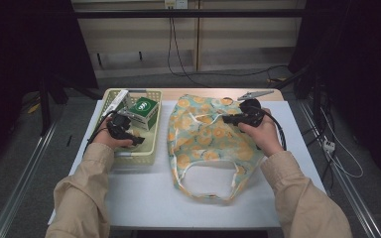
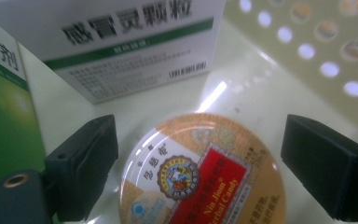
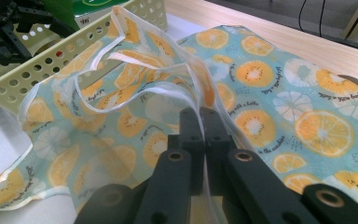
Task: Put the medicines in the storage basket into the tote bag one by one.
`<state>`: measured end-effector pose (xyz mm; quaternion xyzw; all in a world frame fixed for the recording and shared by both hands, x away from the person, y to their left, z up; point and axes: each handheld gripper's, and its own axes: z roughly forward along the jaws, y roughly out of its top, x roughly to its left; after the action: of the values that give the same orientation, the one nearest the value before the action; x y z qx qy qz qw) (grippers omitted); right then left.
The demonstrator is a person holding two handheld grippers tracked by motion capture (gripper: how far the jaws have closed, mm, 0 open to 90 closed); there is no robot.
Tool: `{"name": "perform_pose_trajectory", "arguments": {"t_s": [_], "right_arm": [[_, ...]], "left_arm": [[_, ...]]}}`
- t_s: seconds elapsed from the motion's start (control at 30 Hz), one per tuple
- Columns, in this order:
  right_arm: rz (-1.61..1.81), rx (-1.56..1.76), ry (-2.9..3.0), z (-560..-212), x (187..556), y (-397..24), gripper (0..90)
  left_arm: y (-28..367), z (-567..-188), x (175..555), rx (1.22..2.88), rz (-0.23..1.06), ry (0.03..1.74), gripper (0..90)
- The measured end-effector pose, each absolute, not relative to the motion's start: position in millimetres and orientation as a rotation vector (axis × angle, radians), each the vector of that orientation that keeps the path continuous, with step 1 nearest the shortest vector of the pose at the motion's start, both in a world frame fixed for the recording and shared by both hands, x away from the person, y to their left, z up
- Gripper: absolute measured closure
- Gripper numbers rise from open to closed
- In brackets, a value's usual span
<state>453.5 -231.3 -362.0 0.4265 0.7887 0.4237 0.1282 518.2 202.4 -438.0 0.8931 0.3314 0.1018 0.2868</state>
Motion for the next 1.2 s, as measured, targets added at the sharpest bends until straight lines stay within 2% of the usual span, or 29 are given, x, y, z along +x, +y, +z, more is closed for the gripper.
{"name": "perform_pose_trajectory", "arguments": {"t_s": [0.17,0.33,0.57,0.77,0.87,1.2], "right_arm": [[1.24,1.245,2.285,-362.3,452.5,-233.9,90.0],[1.238,1.244,2.284,-362.1,451.5,-235.2,90.0],[1.245,1.241,2.279,-360.7,450.6,-235.1,90.0],[1.247,1.24,2.281,-361.2,450.8,-233.0,90.0],[1.246,1.236,2.283,-361.3,450.8,-231.6,90.0],[1.244,1.245,2.277,-361.6,452.0,-230.6,90.0]], "left_arm": [[198.9,-442.8,517.9,2.466,0.241,0.836,14.9],[200.9,-442.5,518.8,2.445,0.207,0.841,20.1],[197.9,-439.5,519.8,2.46,0.207,0.843,21.1],[193.5,-440.4,522.1,2.414,0.19,0.888,20.4],[195.8,-438.7,522.3,2.423,0.217,0.905,11.4],[196.1,-437.7,516.8,2.507,0.234,0.79,11.4]]}}
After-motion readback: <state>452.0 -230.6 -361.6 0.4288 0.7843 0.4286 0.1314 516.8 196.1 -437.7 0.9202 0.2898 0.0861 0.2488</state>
